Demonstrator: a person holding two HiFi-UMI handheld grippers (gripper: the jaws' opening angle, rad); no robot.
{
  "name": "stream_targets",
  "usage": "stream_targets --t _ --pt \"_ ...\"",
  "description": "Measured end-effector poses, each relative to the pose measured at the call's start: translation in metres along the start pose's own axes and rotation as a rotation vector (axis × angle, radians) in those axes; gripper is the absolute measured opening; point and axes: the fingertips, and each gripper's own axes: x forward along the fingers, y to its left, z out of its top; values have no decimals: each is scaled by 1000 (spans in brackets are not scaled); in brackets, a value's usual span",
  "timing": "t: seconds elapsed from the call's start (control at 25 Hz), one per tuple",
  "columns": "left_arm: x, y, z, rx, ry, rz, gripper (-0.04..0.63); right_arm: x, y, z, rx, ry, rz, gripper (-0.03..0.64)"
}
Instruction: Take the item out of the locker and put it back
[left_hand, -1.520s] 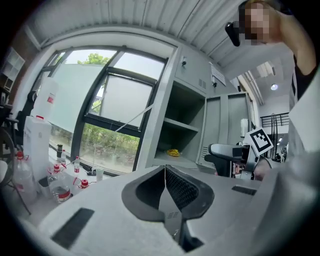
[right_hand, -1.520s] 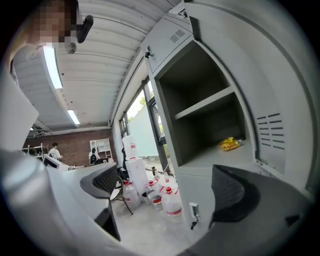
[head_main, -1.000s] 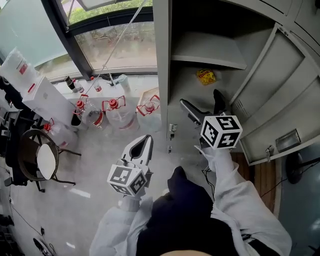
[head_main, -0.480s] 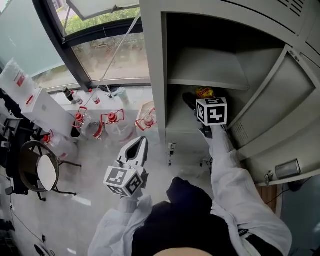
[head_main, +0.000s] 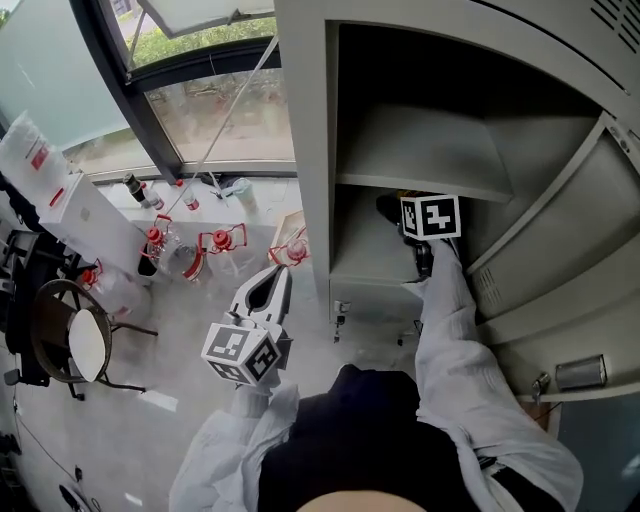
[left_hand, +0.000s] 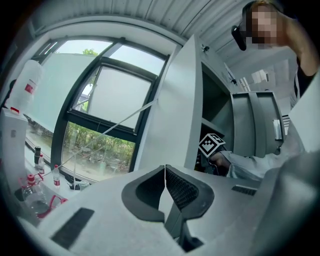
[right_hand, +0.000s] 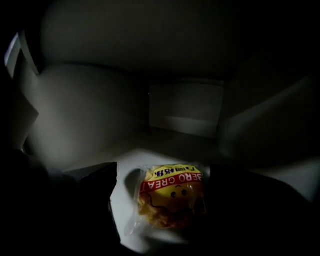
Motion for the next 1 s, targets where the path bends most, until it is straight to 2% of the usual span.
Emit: stream_targets --t 0.2,0.28,0.4,0.48,0.64,0.84,1.0 --pt "13 4 -2 -10 -11 -13 11 7 -1 -21 -47 131 21 562" --pt "19 4 -1 -14 -17 -17 11 7 3 -22 -41 130 48 535" --pt "24 1 -2 -13 -23 -33 11 4 13 -18 -80 116 77 417" --pt "23 0 -3 -15 -26 -41 11 1 18 -18 -99 112 74 381" --pt "15 1 -8 -20 -24 -55 11 -7 27 -19 -147 107 62 344" --pt "2 1 -5 -22 -10 -93 11 -23 42 -23 -172 90 60 330" --pt "-16 0 4 -16 6 -121 11 -43 52 -28 -208 70 -1 322"
